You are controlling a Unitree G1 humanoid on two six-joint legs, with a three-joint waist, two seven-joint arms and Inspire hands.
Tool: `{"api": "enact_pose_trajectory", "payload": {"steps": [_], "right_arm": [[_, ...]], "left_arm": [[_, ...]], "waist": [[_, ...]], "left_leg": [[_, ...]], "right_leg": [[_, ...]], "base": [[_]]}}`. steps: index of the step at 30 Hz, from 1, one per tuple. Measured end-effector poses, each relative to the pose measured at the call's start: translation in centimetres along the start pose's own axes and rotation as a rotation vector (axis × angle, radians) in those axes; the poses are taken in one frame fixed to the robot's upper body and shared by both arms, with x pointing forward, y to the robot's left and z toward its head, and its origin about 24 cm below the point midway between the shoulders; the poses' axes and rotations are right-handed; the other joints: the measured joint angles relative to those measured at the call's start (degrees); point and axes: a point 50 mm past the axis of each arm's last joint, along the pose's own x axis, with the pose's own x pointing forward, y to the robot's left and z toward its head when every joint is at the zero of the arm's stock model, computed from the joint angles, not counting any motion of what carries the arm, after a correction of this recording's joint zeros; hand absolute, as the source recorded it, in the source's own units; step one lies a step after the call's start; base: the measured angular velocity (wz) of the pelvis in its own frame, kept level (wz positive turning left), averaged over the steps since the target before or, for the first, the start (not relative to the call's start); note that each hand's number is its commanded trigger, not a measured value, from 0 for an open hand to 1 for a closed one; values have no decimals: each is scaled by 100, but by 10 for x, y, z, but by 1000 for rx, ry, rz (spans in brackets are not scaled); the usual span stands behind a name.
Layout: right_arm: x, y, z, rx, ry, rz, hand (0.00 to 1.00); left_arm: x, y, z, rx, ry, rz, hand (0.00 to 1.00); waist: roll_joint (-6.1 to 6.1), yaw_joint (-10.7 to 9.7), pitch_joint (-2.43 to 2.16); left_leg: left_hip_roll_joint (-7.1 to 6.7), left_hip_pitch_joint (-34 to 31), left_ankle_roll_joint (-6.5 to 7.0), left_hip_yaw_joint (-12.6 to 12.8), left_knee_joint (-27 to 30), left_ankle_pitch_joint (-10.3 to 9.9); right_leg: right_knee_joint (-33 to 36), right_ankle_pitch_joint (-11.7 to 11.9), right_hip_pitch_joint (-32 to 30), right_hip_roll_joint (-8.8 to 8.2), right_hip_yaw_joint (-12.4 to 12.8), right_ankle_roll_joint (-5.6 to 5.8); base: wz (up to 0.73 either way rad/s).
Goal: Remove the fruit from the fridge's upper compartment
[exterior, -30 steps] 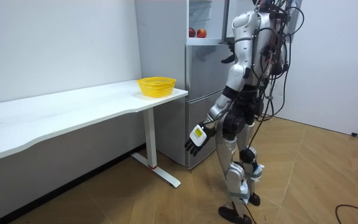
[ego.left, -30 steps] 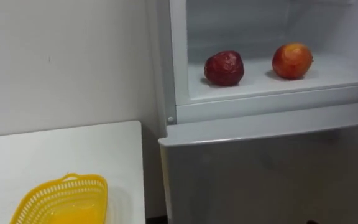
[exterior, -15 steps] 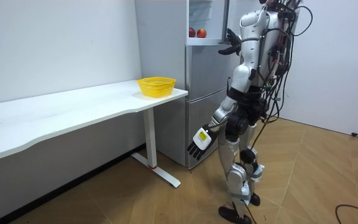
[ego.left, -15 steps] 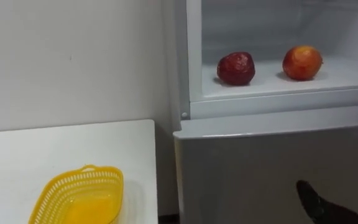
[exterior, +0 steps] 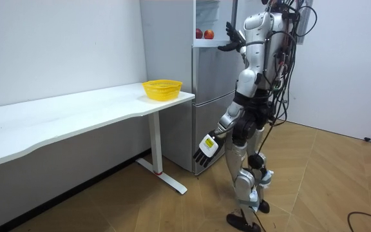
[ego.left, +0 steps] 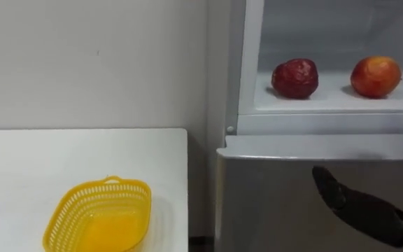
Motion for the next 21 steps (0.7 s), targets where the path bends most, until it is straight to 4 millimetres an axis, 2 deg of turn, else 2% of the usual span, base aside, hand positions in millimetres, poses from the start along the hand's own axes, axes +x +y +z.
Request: {"api": "enact_pose_trajectory", "payload": {"steps": [5,9,12,15,17,21], "right_arm": [[10,3,-7,78,40,-27,0],[14,2,-12,95,71,-32,0],[24,1,-16,95,66,-55,0],[45,-4,-18,76,33,-102,0],[57,-8,-19,56,23,-138,0],[66,-5,-22,56,30,-142,0]], "left_arm": [[1,-2,2,13,2,-3,0],[2,-3,6,33,-10,-3,0],[2,-1,6,32,-10,1,0],[1,3,3,22,9,11,0],[1,5,3,21,18,15,0],[2,7,5,26,25,20,0]], "waist": [[43,3,36],[56,-3,35],[17,-3,37],[-42,8,37],[-121,56,22],[-188,127,17]], "left_leg": [[-10,22,-4,-106,1,2],[-14,-41,-18,-172,16,12],[-9,-69,-36,-218,18,25],[-6,-71,-47,-253,17,33],[0,-65,-57,-297,17,39],[2,-58,-60,-323,21,40]], "right_leg": [[-73,1,143,-20,-173,0],[-66,1,108,-23,-232,-1],[-66,6,91,-16,-264,-10],[-67,7,100,-10,-305,-11],[-67,7,116,-5,-350,-12],[-73,7,146,-9,-451,-12]], "base": [[12],[8],[3],[5],[7],[8]]}}
